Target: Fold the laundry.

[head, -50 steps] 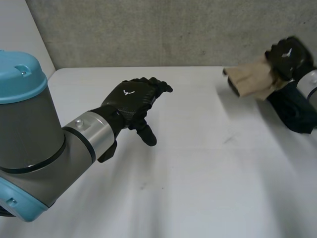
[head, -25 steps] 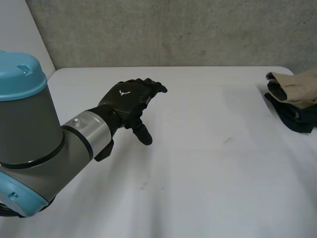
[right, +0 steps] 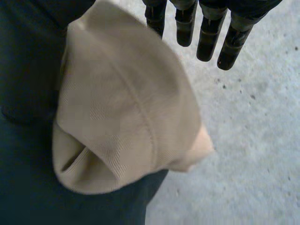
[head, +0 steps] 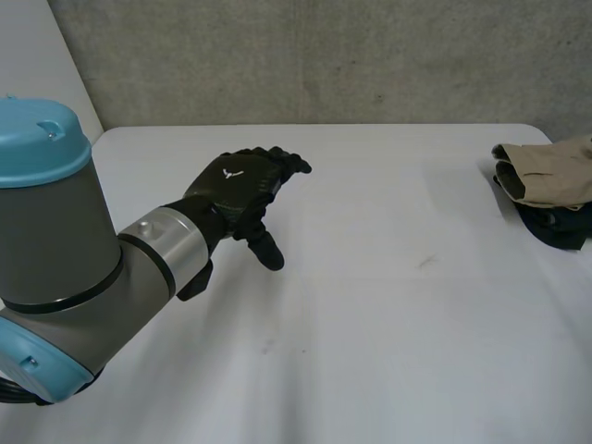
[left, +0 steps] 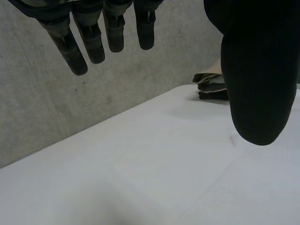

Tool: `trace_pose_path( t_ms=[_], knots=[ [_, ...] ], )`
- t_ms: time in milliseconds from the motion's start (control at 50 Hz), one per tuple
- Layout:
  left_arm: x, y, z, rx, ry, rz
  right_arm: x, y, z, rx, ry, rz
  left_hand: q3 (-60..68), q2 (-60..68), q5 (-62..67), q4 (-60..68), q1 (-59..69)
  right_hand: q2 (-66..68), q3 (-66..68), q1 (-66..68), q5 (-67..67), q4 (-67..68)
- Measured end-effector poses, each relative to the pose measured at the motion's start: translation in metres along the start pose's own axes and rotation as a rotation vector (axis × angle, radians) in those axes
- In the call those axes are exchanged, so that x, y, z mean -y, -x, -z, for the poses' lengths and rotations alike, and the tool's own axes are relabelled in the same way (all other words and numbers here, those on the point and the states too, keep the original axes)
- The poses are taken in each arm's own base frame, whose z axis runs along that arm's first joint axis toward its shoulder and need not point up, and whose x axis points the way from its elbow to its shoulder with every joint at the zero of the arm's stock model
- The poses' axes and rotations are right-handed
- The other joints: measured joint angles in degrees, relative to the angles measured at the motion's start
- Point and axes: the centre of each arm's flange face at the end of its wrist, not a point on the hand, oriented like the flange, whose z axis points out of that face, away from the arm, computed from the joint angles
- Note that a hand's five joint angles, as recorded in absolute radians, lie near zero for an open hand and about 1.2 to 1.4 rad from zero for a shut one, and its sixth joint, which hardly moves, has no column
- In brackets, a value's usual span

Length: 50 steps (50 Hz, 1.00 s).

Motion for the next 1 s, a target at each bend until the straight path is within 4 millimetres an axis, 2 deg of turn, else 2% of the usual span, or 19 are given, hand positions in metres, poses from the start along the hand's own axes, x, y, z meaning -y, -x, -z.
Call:
trace_pose_path(
  t_ms=[140, 200, 260, 280, 300, 320, 420, 460, 520, 540, 620, 640, 700, 720, 780, 880, 920, 940, 1000],
  knots=[
    [0.005, 0.002, 0.001, 0.008, -0.014, -0.001, 0.037, -0.008, 0.043, 0.018, 0.184, -0.010, 0.00, 0.00, 0.00, 0.00, 0.00, 0.00, 0.00, 0.00, 0.00, 0.00],
    [0.006, 0.003, 0.001, 0.011, -0.017, -0.001, 0.041, -0.012, 0.056, 0.004, 0.256, 0.019, 0.00, 0.00, 0.00, 0.00, 0.00, 0.00, 0.00, 0.00, 0.00, 0.00],
    [0.008, 0.006, 0.001, 0.020, -0.023, -0.001, 0.036, -0.033, 0.082, -0.097, 0.461, 0.166, 0.00, 0.00, 0.00, 0.00, 0.00, 0.00, 0.00, -2.88, 0.00, 0.00],
    [0.008, 0.007, 0.001, 0.023, -0.026, -0.001, 0.034, -0.043, 0.088, -0.142, 0.527, 0.224, 0.00, 0.00, 0.00, 0.00, 0.00, 0.00, 0.01, -2.88, 0.00, 0.00],
    [0.008, 0.007, 0.001, 0.023, -0.026, -0.001, 0.034, -0.043, 0.088, -0.142, 0.527, 0.224, 0.00, 0.00, 0.00, 0.00, 0.00, 0.00, 0.01, -2.88, 0.00, 0.00],
    [0.009, 0.008, 0.001, 0.029, -0.028, 0.000, 0.031, -0.062, 0.097, -0.232, 0.634, 0.321, 0.00, 0.00, 0.00, 0.00, 0.00, 0.00, 0.00, -2.88, 0.00, 0.00],
    [0.014, 0.010, 0.002, 0.040, -0.042, -0.002, 0.038, -0.099, 0.104, -0.447, 0.723, 0.450, 0.00, 0.00, 0.00, 0.00, 0.00, 0.00, 0.00, -2.88, -0.01, 0.00],
    [0.017, 0.012, 0.003, 0.047, -0.053, -0.003, 0.056, -0.112, 0.100, -0.568, 0.669, 0.461, 0.00, 0.00, 0.00, 0.00, 0.00, 0.00, 0.00, -2.88, -0.01, 0.00],
    [0.022, 0.016, 0.005, 0.063, -0.067, -0.003, 0.090, -0.112, 0.089, -0.656, 0.534, 0.415, 0.00, 0.00, 0.00, 0.00, 0.00, 0.00, 0.00, -2.88, 0.00, 0.00],
    [0.024, 0.018, 0.006, 0.074, -0.073, -0.003, 0.111, -0.105, 0.083, -0.668, 0.451, 0.373, 0.00, 0.00, 0.00, 0.00, 0.00, 0.00, 0.00, -2.88, -0.01, 0.00],
    [0.028, 0.024, 0.008, 0.104, -0.086, -0.002, 0.161, -0.072, 0.071, -0.623, 0.260, 0.231, 0.00, 0.00, 0.00, 0.00, 0.00, 0.00, 0.00, -2.88, -0.01, 0.00],
    [0.030, 0.026, 0.009, 0.116, -0.091, -0.002, 0.179, -0.054, 0.068, -0.578, 0.191, 0.163, 0.00, 0.00, 0.00, 0.00, 0.00, 0.00, 0.00, -2.88, -0.05, 0.00],
    [0.033, 0.031, 0.010, 0.139, -0.100, -0.002, 0.208, -0.018, 0.068, -0.481, 0.087, 0.042, 0.00, 0.00, 0.00, 0.00, 0.00, 0.00, 0.00, -2.88, -0.01, 0.00],
    [0.035, 0.033, 0.011, 0.154, -0.107, -0.001, 0.227, 0.006, 0.071, -0.416, 0.029, -0.027, 0.00, 0.00, 0.00, 0.00, 0.00, 0.00, 0.00, -2.88, -0.01, 0.00],
    [0.038, 0.039, 0.012, 0.181, -0.118, 0.000, 0.254, 0.051, 0.082, -0.306, -0.050, -0.124, 0.00, 0.00, 0.00, 0.00, 0.00, 0.00, 0.00, -2.88, -0.01, 0.00],
    [0.043, 0.046, 0.014, 0.214, -0.136, 0.000, 0.279, 0.119, 0.104, -0.167, -0.112, -0.207, 0.00, 0.00, 0.00, 0.00, 0.00, 0.00, 0.00, -2.88, -0.01, 0.00],
    [0.045, 0.048, 0.015, 0.225, -0.141, -0.001, 0.284, 0.148, 0.116, -0.124, -0.118, -0.225, 0.00, 0.00, 0.00, 0.00, 0.00, 0.00, 0.00, -2.88, -0.01, 0.00],
    [0.045, 0.049, 0.015, 0.228, -0.142, -0.001, 0.285, 0.154, 0.118, -0.115, -0.117, -0.228, 0.00, 0.00, 0.00, 0.00, 0.00, 0.00, 0.00, -2.88, -0.01, 0.00],
    [0.046, 0.052, 0.017, 0.247, -0.145, 0.000, 0.288, 0.190, 0.133, -0.071, -0.097, -0.240, 0.00, 0.00, 0.00, 0.00, 0.00, 0.00, 0.00, -2.88, -0.01, 0.00]
  ],
)
